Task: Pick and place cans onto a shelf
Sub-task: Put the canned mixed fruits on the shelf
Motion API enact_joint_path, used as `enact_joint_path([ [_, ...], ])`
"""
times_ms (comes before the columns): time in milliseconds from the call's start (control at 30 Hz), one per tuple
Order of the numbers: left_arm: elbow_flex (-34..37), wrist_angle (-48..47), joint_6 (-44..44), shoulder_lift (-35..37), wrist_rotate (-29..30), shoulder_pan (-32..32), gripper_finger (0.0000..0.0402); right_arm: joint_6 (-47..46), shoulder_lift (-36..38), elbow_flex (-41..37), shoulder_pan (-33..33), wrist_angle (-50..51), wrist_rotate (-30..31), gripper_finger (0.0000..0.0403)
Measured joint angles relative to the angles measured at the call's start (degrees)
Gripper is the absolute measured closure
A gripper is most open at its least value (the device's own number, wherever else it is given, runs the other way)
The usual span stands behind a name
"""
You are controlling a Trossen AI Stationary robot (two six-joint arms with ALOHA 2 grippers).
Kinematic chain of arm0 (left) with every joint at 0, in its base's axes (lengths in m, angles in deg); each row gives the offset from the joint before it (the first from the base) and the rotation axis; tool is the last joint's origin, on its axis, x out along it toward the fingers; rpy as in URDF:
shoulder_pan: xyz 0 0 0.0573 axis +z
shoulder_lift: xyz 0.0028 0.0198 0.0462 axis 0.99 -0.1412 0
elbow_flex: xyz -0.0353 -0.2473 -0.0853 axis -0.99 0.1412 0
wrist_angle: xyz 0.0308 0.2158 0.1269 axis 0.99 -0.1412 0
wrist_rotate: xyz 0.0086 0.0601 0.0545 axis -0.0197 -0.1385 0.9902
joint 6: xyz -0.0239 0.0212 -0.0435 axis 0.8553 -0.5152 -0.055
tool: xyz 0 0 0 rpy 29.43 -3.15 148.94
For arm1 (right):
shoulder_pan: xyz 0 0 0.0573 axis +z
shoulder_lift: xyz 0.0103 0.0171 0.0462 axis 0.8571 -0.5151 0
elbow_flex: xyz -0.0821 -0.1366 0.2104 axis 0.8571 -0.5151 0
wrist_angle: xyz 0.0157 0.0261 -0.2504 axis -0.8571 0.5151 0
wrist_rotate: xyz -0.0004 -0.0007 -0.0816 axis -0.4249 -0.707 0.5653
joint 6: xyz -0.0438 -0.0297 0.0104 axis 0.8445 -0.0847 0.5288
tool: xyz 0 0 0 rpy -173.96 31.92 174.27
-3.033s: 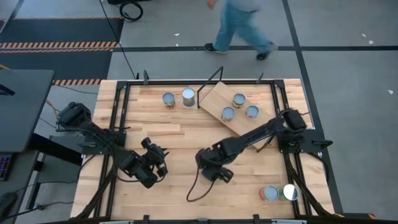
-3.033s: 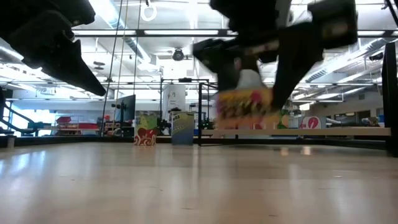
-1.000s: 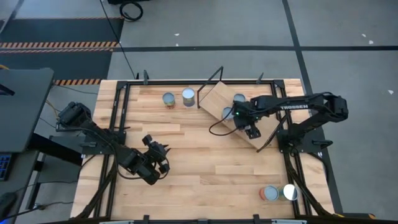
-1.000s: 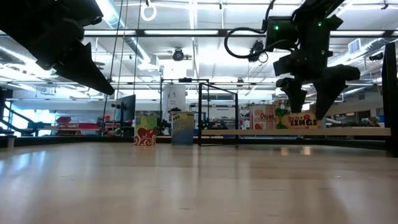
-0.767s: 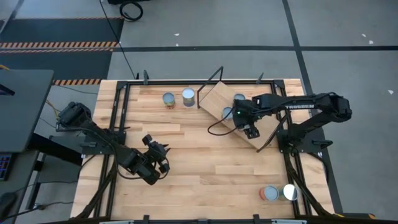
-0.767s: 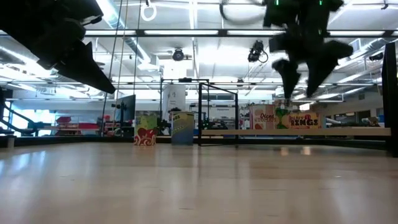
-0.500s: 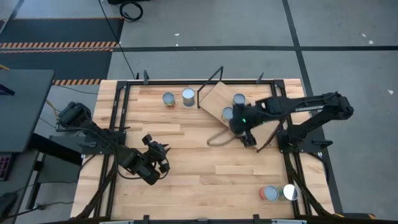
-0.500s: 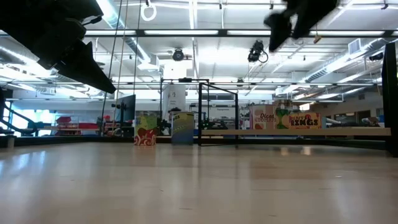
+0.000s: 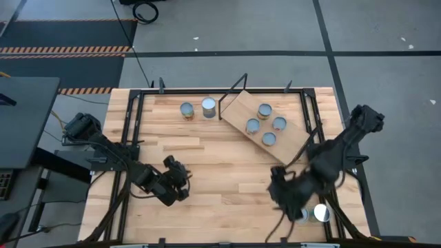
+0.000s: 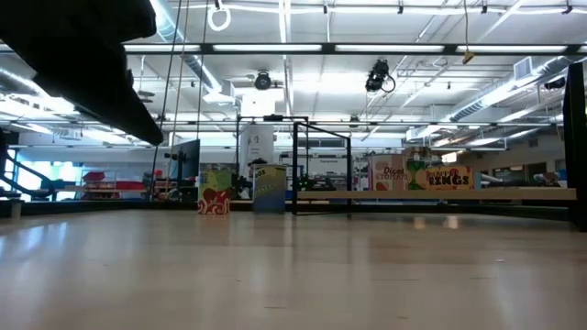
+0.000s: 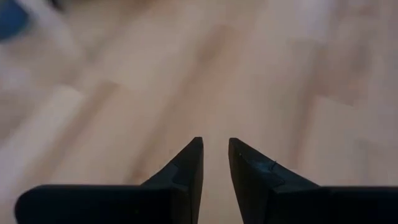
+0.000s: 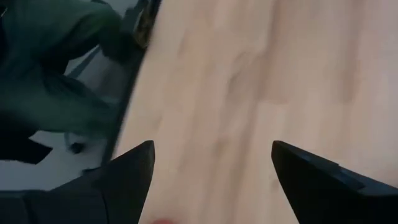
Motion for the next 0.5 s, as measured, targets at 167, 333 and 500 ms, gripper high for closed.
enact_joint_path([
  [167,0.0,3.7,-2.7,0.0,-8.2,-0.8,0.0319,-9.8,-4.8,0.0,5.7,5.6,-4.7,0.0073],
  [333,0.0,4.1,-0.6,0.0,-9.7,-0.7,0.0319,-16.7,-8.7,0.0,10.4,12.7,-6.8,0.0067],
  [500,0.0,4.8,2.3,0.0,-9.9,-0.8,0.0319,-20.4,-11.9,0.0,11.9,12.8,-13.1,0.0041],
])
